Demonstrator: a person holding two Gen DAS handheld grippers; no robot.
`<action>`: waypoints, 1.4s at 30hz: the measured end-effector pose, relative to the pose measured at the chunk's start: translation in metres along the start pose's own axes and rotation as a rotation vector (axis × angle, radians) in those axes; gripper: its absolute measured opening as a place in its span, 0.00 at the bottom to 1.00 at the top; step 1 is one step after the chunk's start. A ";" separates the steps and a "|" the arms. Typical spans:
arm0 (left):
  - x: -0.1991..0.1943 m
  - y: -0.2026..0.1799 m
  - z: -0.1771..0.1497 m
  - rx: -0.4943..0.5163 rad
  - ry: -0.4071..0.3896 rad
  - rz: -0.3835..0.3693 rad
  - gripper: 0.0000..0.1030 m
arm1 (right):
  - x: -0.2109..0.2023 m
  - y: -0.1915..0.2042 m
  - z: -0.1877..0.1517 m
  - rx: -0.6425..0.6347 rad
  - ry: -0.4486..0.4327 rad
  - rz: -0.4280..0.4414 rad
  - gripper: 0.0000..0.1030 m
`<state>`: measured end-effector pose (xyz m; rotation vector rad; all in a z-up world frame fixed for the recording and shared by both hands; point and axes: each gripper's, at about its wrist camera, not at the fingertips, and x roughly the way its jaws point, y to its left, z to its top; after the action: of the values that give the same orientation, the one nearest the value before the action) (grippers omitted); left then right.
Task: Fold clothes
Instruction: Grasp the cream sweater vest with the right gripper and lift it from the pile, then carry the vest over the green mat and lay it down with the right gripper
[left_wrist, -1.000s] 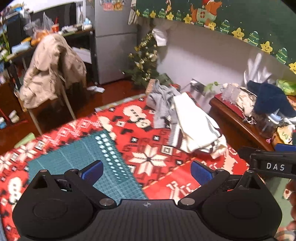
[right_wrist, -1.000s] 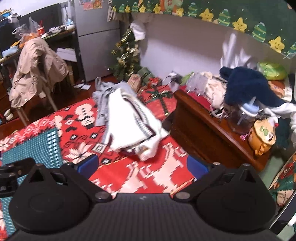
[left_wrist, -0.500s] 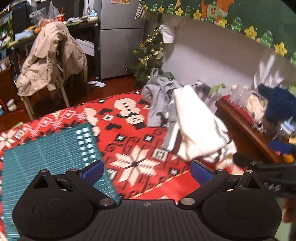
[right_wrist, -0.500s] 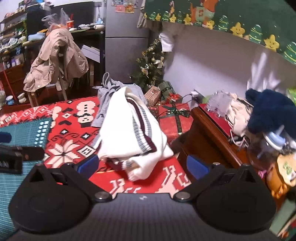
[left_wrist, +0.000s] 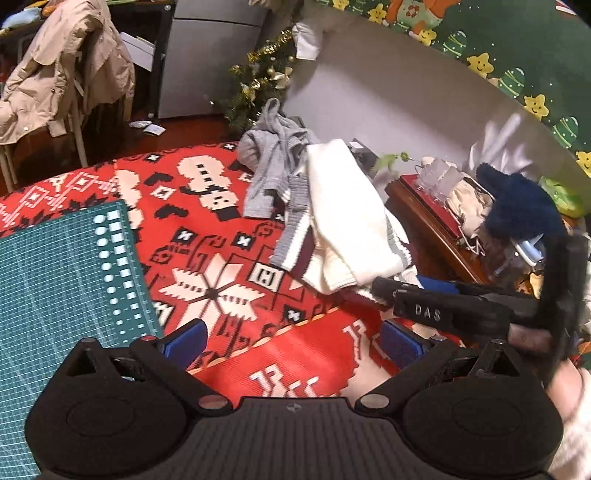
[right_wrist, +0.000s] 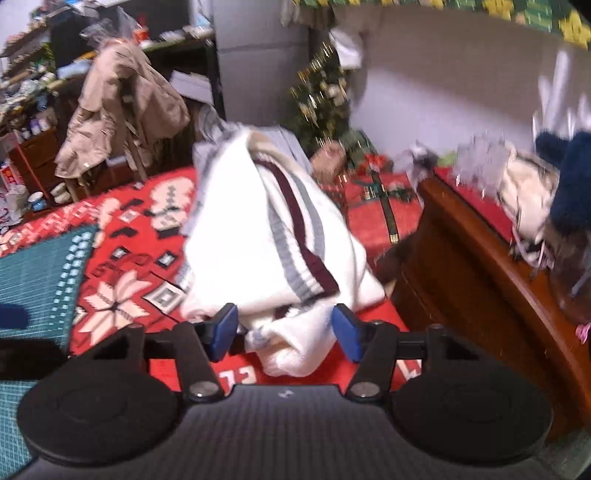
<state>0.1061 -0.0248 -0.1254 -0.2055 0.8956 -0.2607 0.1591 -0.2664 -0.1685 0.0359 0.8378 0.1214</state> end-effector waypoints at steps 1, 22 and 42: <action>-0.002 0.002 -0.001 -0.001 0.001 0.003 0.98 | 0.004 -0.003 -0.001 0.021 0.012 0.002 0.45; -0.087 0.078 -0.044 -0.120 -0.007 -0.051 0.98 | -0.091 0.093 -0.015 0.004 -0.016 0.381 0.08; -0.149 0.176 -0.125 -0.403 0.014 -0.018 0.98 | -0.156 0.223 -0.077 -0.163 0.108 0.640 0.34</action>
<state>-0.0573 0.1800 -0.1417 -0.5850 0.9550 -0.0954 -0.0226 -0.0653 -0.0869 0.1452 0.8975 0.7985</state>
